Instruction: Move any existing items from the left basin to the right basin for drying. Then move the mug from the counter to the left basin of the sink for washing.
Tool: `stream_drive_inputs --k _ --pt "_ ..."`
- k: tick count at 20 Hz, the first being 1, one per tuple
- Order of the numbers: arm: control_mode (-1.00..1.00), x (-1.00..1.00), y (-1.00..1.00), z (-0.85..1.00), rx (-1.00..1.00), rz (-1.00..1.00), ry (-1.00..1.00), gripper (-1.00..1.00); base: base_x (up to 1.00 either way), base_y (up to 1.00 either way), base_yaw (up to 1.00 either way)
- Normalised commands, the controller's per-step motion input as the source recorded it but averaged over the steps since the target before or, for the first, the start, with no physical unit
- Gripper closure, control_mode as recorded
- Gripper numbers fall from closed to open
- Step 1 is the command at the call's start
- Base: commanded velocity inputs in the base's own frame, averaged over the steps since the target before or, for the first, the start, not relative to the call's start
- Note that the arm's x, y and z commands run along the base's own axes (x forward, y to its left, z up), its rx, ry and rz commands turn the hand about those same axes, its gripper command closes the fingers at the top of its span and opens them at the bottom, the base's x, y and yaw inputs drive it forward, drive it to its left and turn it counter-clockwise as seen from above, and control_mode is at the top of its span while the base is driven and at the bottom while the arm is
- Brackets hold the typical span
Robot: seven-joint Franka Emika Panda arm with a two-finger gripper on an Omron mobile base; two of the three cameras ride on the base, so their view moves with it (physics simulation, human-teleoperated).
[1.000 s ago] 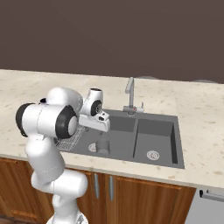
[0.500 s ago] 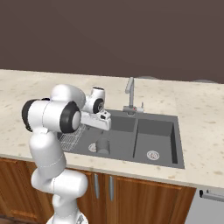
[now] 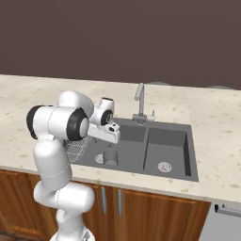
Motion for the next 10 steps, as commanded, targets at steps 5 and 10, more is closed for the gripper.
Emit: stream_drive_inputs --k 5,10 --pt "-1.0 0.0 0.0 -0.08 0.0 0.0 0.0 -1.0 0.0 0.0 0.0" --pt "-1.0 0.0 0.0 -0.12 0.0 0.0 0.0 -1.0 0.0 0.0 0.0"
